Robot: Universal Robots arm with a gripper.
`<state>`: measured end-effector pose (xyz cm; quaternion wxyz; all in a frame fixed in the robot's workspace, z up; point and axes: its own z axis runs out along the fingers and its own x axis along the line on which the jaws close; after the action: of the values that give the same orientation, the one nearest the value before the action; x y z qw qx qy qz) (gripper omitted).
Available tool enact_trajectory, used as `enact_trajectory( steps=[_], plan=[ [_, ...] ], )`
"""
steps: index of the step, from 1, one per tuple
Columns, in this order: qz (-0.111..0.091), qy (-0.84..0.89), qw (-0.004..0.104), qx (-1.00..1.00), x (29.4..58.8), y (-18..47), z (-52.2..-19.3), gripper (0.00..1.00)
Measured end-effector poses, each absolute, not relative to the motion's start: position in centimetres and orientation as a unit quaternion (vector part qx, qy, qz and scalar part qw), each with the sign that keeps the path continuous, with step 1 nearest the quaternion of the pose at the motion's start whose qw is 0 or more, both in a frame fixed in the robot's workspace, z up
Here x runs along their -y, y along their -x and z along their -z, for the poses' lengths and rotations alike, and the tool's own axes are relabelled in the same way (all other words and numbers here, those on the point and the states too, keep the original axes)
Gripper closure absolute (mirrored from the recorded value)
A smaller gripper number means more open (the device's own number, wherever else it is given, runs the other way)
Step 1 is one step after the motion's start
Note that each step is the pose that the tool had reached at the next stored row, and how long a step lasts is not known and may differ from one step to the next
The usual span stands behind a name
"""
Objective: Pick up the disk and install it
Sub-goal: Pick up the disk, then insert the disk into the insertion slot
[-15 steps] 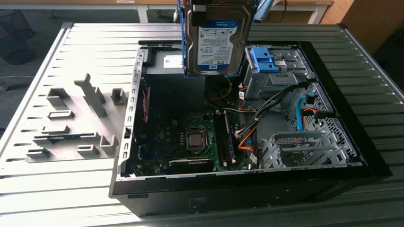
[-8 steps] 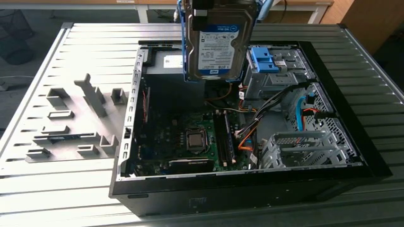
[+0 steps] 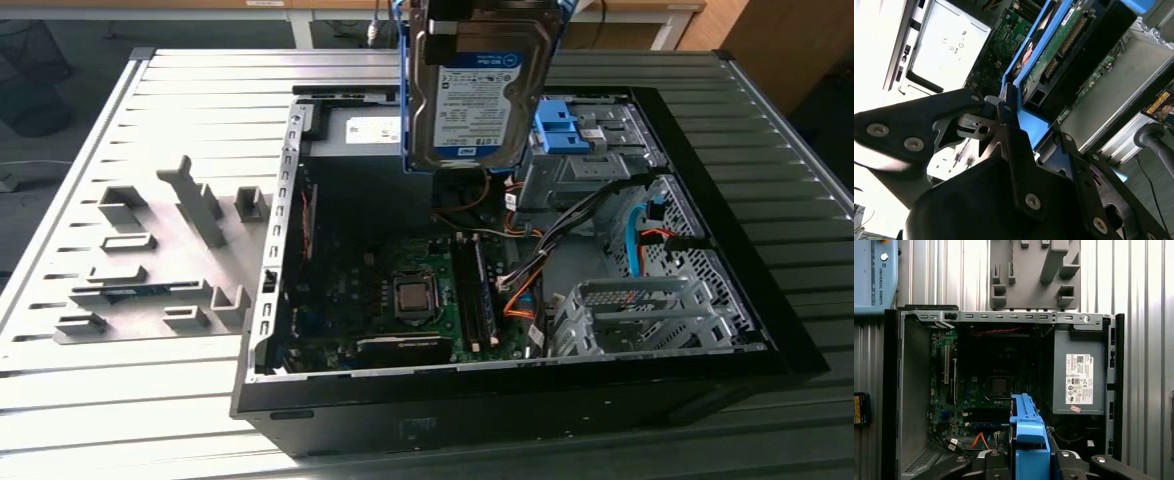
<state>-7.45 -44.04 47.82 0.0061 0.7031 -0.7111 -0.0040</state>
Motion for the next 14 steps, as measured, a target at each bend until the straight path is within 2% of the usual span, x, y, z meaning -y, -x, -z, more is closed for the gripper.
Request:
enact_trajectory(
  steps=[14],
  plan=[
    [0.004, -0.703, 0.006, 0.711, 44.09, 7.2, -47.82, 0.63]
  ],
)
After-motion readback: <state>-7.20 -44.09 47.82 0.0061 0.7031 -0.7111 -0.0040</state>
